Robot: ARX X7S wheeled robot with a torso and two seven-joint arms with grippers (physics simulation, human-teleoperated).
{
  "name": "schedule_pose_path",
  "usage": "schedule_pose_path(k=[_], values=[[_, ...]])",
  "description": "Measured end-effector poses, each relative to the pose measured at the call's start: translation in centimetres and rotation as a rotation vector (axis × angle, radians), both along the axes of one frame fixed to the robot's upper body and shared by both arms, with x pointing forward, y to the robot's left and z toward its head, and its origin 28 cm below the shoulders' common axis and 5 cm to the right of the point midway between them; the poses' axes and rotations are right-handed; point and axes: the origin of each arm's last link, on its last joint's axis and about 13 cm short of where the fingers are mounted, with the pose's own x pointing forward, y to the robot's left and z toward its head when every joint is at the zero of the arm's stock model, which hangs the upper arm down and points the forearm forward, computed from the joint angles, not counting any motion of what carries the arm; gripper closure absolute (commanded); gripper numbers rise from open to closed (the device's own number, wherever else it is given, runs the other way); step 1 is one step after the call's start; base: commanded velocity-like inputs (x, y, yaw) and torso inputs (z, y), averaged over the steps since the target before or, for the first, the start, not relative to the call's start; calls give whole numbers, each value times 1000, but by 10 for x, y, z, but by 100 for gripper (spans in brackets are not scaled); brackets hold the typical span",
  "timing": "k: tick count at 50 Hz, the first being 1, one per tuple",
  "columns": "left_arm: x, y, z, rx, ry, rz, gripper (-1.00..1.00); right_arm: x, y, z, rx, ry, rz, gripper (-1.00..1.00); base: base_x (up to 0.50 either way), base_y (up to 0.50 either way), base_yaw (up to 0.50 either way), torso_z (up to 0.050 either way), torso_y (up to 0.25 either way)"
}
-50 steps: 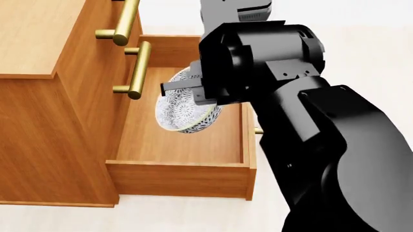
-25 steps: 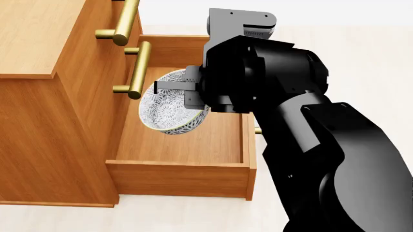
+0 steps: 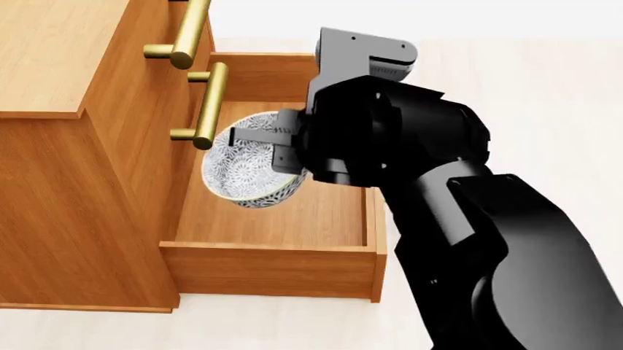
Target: Put the bowl in the bottom drawer of the cabinet and close it.
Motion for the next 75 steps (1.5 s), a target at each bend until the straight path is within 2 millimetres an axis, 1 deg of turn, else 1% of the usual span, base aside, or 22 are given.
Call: schedule_pose_path(k=[25,75], values=[[0,0,0,1,0,1,-100,3,1,-15,105,-38,-16,100,0,0,0,0,0],[0,1,-1,1,4,4,-100,6,1,-44,141,-38,-55,100,0,0,0,0,0]])
